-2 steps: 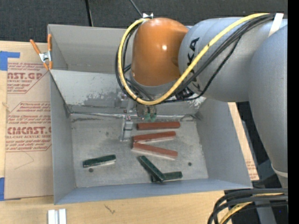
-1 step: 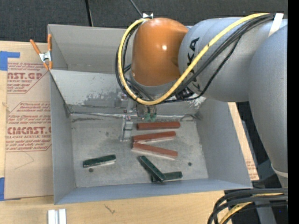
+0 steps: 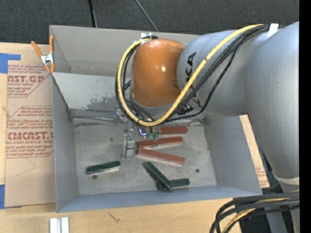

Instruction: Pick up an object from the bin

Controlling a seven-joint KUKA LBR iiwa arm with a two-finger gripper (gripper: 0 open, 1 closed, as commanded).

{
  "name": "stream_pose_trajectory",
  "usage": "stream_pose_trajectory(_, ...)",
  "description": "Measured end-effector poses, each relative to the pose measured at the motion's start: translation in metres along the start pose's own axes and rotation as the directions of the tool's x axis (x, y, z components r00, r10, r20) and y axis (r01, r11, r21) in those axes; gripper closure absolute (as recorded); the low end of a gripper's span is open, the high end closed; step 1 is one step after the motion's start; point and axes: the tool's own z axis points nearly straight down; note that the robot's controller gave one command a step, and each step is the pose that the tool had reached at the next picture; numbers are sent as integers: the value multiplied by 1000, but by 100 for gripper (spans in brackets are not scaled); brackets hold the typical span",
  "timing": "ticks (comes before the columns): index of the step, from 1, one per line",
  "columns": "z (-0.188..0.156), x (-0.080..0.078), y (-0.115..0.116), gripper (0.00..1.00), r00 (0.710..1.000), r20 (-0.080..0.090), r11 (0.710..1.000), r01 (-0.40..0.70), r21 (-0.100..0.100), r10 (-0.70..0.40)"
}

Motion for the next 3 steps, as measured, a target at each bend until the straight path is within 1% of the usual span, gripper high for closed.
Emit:
stream_pose_trajectory(1,57,53,1,0,999,-3,999,47,-1,-47)
stream_pose_trajectory(2,110,-7,48,100,969,0,969,248,-3,-248)
stream_pose_trajectory(3,110,-7,48,100,969,-1,969,248,-3,-248)
